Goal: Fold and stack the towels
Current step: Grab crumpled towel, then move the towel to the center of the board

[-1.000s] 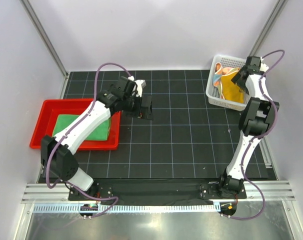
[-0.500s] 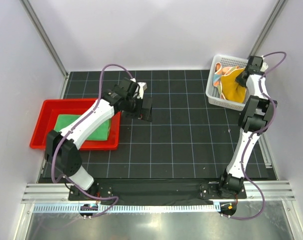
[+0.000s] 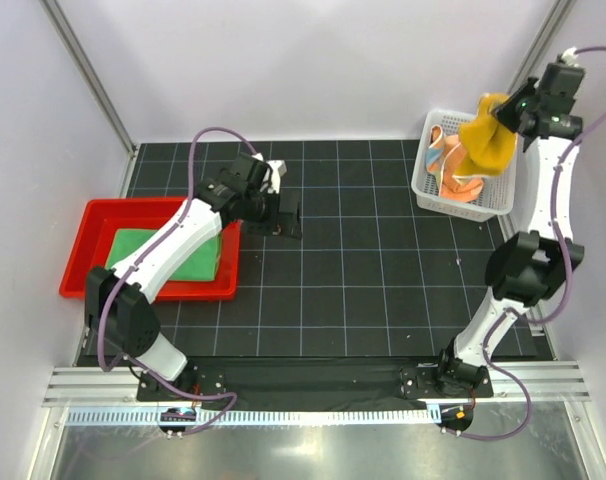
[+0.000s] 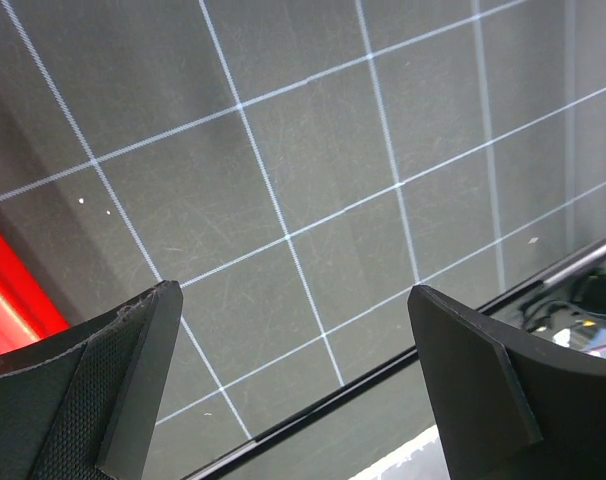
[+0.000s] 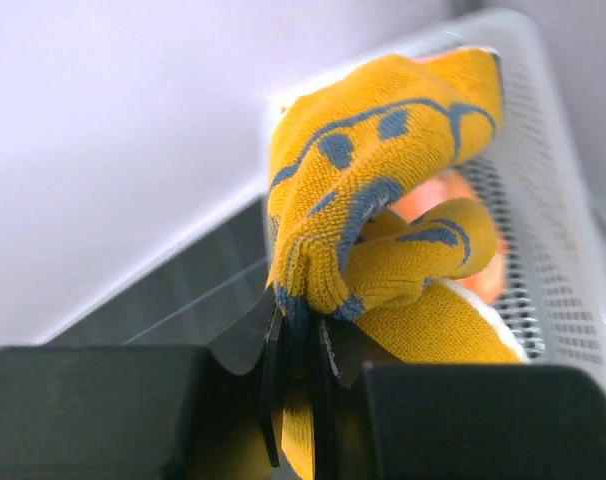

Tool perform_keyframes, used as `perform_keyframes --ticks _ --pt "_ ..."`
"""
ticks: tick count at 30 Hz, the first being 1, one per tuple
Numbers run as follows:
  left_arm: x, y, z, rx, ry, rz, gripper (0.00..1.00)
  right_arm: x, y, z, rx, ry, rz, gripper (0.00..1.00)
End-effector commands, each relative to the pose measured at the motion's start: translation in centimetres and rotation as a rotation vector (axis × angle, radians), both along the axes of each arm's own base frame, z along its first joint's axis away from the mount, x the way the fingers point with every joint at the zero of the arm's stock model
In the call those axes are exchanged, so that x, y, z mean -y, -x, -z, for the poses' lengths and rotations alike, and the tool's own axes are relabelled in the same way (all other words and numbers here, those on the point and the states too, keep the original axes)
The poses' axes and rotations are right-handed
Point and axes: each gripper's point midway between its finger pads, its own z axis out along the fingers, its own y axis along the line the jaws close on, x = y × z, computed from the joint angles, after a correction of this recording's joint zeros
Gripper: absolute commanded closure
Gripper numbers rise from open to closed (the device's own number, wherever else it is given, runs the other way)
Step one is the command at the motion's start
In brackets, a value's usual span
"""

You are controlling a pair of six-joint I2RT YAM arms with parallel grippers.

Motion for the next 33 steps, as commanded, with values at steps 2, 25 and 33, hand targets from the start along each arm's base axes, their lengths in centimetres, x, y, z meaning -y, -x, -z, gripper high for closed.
perform_keyframes --ticks 2,25,33 --pt "-0.6 -1.1 -5.9 0.099 0.158 -0.043 0.01 -7.0 4.5 -11.4 0.243 -0.113 -0.261 0.99" --pt "-5.7 -0.4 -4.8 0.072 0.233 -0.111 0.09 -32.5 24.8 18.2 -0.505 0.047 -0.805 0.58" --pt "-3.4 0.3 -1.1 0.025 0.093 -0.119 0.10 -30.6 25.0 17.3 -0.503 0.135 -0.787 0.42"
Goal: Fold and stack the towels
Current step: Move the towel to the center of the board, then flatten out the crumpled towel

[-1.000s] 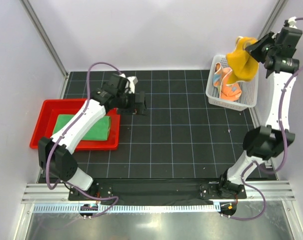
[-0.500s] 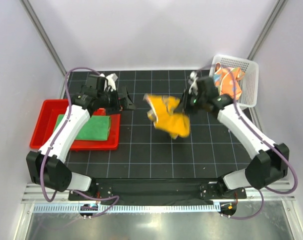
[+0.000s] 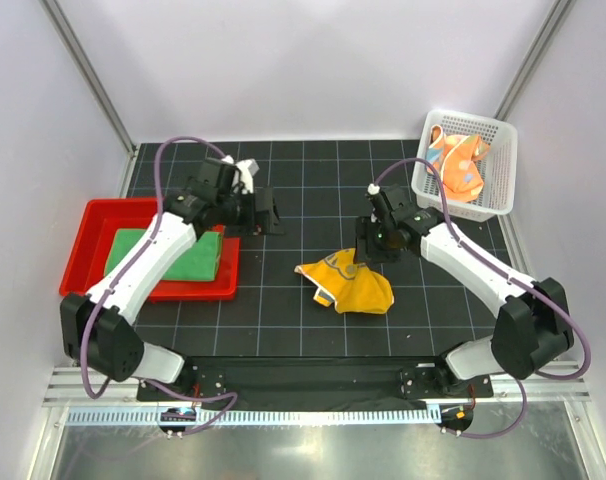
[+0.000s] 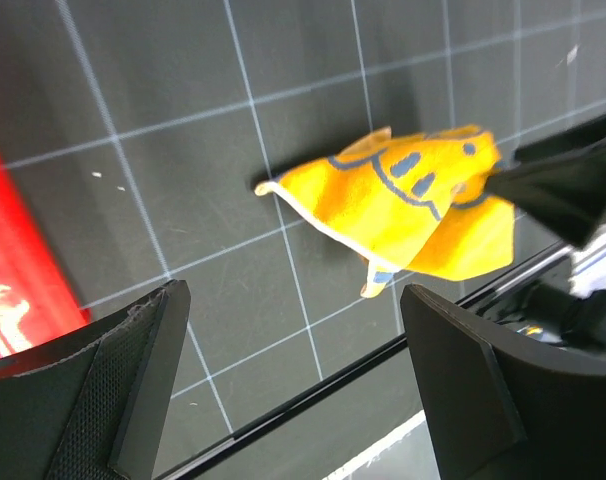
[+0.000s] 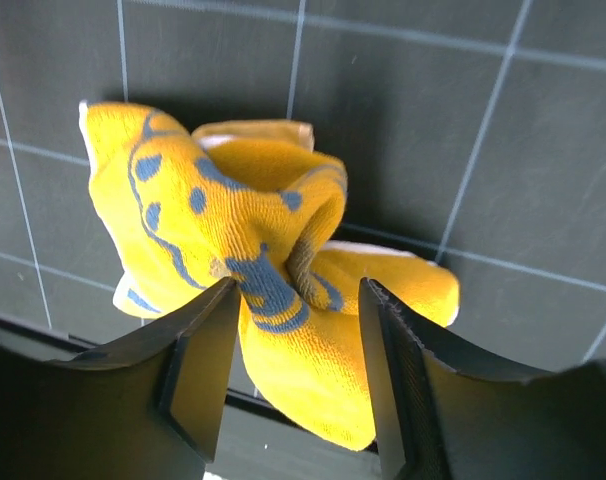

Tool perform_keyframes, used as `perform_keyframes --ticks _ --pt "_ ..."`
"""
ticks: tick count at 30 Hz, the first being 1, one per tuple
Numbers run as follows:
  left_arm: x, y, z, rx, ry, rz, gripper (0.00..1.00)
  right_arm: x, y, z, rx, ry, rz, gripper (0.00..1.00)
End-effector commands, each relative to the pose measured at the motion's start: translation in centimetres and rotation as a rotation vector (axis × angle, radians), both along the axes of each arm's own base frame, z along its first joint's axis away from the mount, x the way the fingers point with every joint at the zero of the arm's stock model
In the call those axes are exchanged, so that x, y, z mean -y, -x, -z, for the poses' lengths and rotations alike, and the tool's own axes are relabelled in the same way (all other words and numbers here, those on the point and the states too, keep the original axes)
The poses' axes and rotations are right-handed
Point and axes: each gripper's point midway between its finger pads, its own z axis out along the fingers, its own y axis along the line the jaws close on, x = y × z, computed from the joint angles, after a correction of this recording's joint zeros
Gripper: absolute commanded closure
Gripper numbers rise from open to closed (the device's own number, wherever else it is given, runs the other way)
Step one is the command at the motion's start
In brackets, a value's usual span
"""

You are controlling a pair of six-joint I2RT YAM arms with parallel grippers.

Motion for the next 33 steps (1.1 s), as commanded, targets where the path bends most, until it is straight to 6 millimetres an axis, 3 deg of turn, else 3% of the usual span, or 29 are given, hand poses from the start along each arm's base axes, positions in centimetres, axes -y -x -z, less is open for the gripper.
perform_keyframes --ticks 1,4,6,9,10,12,13,17,23,29,33 --pt "1.4 -0.2 2.2 -0.014 -0.070 0.003 0.10 0.3 -1.9 -1.9 0.097 0.018 -0.004 0.41" --pt "2.5 0.3 4.3 -0.060 -0.094 -0.005 0.12 -1.0 -2.4 0.0 0.073 -0.018 -0.041 0.37" --pt "2.8 0.3 5.2 -0.084 -0.086 -0.023 0.14 -2.0 -1.8 1.8 0.029 -0.030 -0.066 0.41" --pt "2.9 0.6 6.0 -0.105 -0.081 -0.045 0.15 -1.6 1.2 4.8 -0.046 0.020 -0.069 0.48" --pt "2.9 0.7 6.2 -0.109 -0.081 -0.061 0.15 -0.9 3.1 6.4 -0.093 0.037 -0.066 0.49" --pt "3.6 1.6 6.7 -0.103 -0.093 -0.052 0.14 -1.4 4.9 6.4 -0.088 0.002 -0.054 0.49" --pt "3.8 2.0 6.9 -0.103 -0.097 -0.059 0.14 -1.1 6.5 7.4 -0.114 0.006 -0.059 0.48" --pt "5.1 3.6 8.5 -0.095 -0.141 -0.095 0.08 -1.8 8.6 7.2 -0.109 -0.032 -0.060 0.47" --pt "7.3 3.7 10.7 -0.156 -0.061 -0.162 0.10 -2.4 8.9 6.7 -0.066 -0.071 -0.028 0.50" --pt "7.3 4.3 13.5 -0.252 -0.073 -0.235 0.08 -2.9 8.9 6.5 -0.047 -0.099 -0.014 0.50" --pt "9.0 4.1 14.8 -0.316 -0.008 -0.259 0.08 -3.0 9.1 6.5 -0.036 -0.105 -0.023 0.50"
